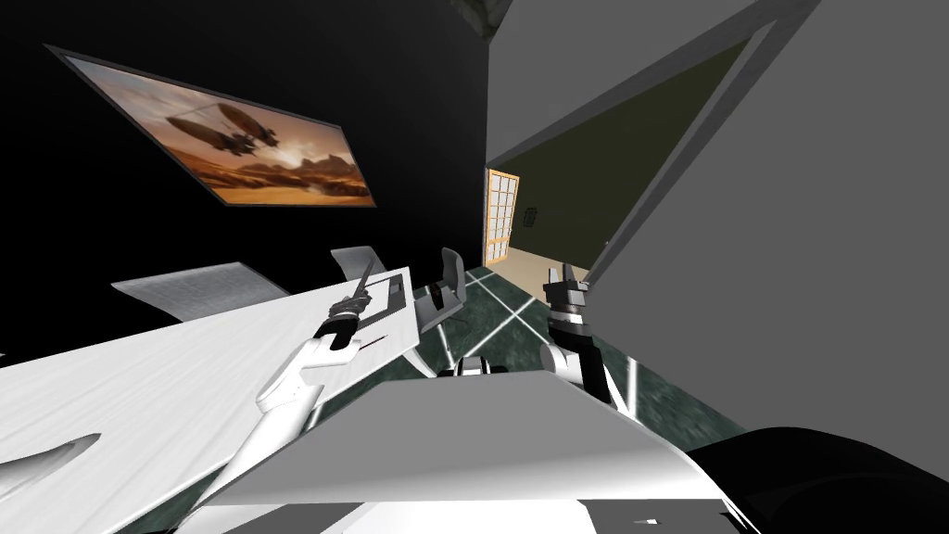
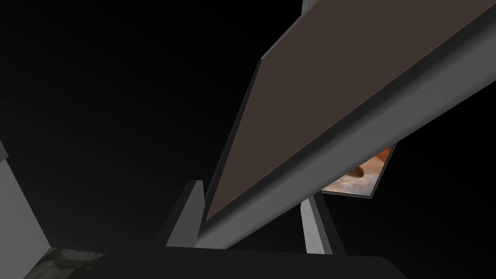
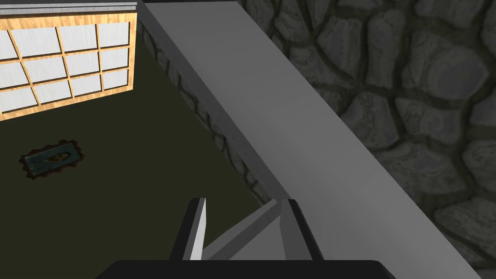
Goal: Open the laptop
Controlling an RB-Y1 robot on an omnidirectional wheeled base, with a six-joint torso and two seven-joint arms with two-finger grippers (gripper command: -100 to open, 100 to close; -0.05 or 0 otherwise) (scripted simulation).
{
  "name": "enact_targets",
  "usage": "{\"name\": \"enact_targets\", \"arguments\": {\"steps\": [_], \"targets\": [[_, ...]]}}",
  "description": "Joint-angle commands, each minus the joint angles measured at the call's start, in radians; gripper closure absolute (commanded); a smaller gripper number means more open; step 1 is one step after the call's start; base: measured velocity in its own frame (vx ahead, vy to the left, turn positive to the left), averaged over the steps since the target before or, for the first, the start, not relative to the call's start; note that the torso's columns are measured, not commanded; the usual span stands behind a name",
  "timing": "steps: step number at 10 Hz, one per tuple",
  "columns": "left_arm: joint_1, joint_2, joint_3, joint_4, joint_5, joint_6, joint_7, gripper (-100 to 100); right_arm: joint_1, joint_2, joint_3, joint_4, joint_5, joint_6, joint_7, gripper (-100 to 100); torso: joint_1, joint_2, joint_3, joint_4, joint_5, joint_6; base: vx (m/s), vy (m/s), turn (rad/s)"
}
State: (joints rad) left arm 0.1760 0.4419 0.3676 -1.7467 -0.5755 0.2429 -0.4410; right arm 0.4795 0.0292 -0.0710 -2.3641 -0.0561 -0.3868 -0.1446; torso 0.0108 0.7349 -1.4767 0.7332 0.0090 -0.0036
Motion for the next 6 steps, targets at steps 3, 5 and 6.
{"name": "enact_targets", "arguments": {"steps": [3, 5, 6], "targets": [[-0.030, -0.066, -0.010, 0.100, -0.136, -0.090, -0.052, 100, 0.000, 0.000, 0.000, 0.000, 0.000, 0.000, 0.000, 0, 0.002, -0.001, -0.001, -0.001, 0.002, 0.000, 0.043, -0.043, 0.076], [-0.041, -0.084, -0.012, 0.127, -0.185, -0.118, -0.067, 100, 0.000, 0.000, 0.000, 0.000, 0.000, 0.000, 0.000, 0, 0.002, 0.000, 0.000, -0.001, 0.002, 0.000, 0.030, -0.035, 0.055], [-0.041, -0.084, -0.012, 0.131, -0.192, -0.118, -0.067, 100, 0.000, 0.000, 0.000, 0.000, 0.000, 0.000, 0.000, 0, 0.003, 0.000, 0.000, -0.001, 0.003, -0.001, 0.026, -0.029, 0.041]]}}
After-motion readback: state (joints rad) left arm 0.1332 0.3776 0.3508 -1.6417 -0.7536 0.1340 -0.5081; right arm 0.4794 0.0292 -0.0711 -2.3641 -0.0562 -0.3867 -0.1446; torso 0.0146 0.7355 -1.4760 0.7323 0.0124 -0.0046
